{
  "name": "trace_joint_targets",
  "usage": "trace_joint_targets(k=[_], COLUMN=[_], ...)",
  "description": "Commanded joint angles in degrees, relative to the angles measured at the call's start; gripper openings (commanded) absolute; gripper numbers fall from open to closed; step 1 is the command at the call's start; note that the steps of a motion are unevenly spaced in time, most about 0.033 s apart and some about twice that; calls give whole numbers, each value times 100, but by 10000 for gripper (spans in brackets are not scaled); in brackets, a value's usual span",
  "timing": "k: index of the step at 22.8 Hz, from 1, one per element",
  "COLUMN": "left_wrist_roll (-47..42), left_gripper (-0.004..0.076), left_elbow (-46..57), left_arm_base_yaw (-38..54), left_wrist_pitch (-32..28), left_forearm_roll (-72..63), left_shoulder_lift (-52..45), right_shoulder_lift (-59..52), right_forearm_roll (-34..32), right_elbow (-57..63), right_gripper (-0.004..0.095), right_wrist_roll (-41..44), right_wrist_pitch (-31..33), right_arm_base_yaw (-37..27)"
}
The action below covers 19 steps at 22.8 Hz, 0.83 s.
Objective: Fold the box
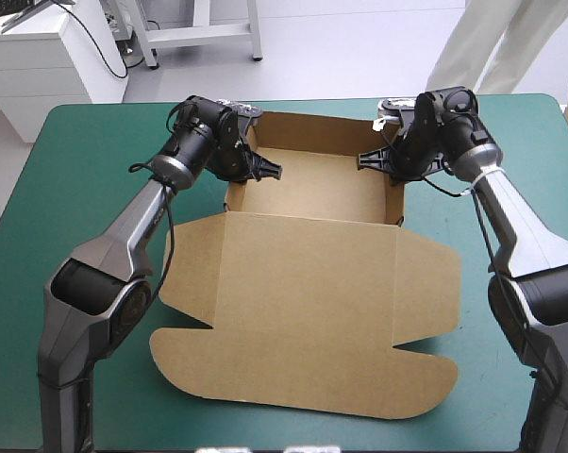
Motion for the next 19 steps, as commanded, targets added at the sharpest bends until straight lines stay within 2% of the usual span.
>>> trace_joint_targets(k=[1,9,17,19], left_wrist_roll=[284,284,309,235], left_gripper=[-32,-32,-32,-31], left_elbow=[-123,-123,-123,-123], left_arm_base_yaw=[-63,-63,-52,-53], left_wrist_pitch=[177,98,-22,-15], left_forearm_roll=[-279,-448,-347,-230], left_shoulder_lift=[-184,327,382,356], right_shoulder_lift=[-150,156,349,297], right_forearm_roll=[396,435,411,411], right_elbow=[-176,-165,-175,-173], right_gripper=[-16,-16,-15,24], right_wrist_roll=[-393,-352,-366,-406], right_wrist_pitch=[68,80,80,80], right_arm_base_yaw=[72,72,72,72])
